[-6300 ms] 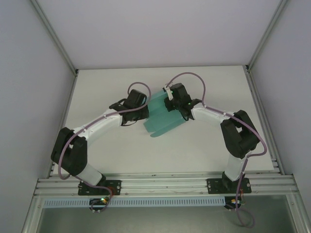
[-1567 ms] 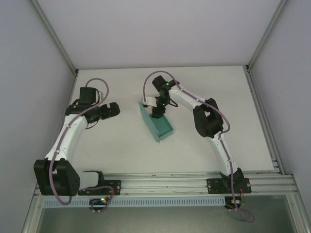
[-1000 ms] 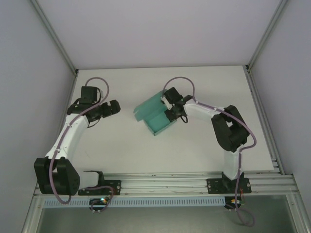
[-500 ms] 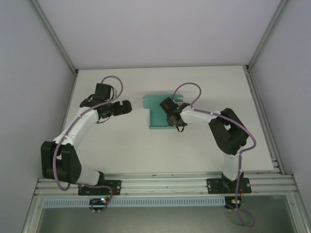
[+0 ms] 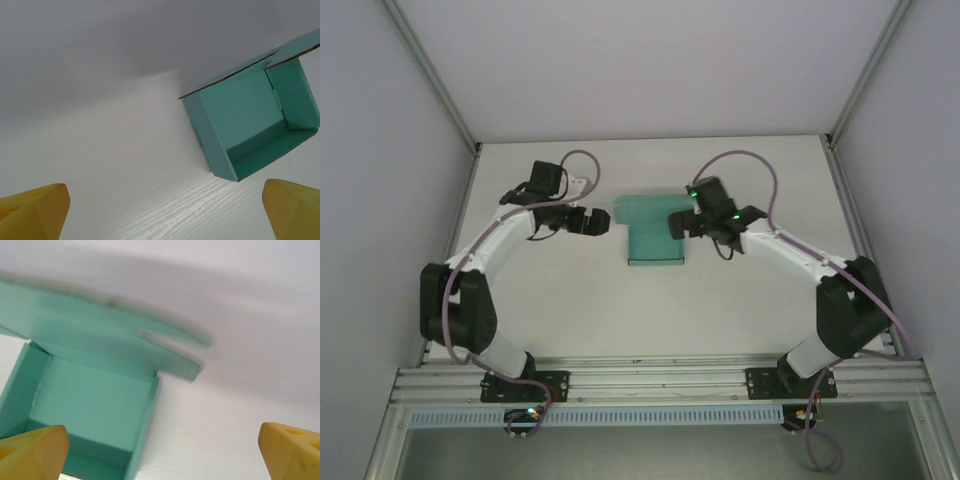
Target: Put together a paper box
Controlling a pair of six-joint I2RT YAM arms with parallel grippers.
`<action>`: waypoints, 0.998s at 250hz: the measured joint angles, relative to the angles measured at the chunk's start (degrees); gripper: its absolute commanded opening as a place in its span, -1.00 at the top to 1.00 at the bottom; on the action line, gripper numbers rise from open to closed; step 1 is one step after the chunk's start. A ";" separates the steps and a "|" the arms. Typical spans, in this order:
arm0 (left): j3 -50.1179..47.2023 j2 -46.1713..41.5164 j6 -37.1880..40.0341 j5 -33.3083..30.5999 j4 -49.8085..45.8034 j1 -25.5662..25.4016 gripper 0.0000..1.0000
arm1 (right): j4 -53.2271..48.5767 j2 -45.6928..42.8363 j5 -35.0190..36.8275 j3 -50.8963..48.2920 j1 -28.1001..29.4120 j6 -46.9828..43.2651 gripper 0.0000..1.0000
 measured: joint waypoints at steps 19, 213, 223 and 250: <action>5.44 4.74 4.85 0.52 -2.03 -1.79 -0.84 | 2.25 -0.42 -8.35 0.72 -5.68 -7.85 -0.86; 27.54 21.46 24.55 1.27 -15.98 -8.02 0.87 | -20.04 19.96 -27.56 24.76 -9.20 -43.06 0.63; 27.82 21.88 24.81 1.27 -15.93 -8.17 1.00 | -20.44 20.13 -27.21 25.07 -9.20 -42.97 0.64; 28.15 22.14 24.65 0.55 -15.78 -8.28 1.00 | -21.31 20.41 -25.88 25.83 -9.20 -42.97 0.62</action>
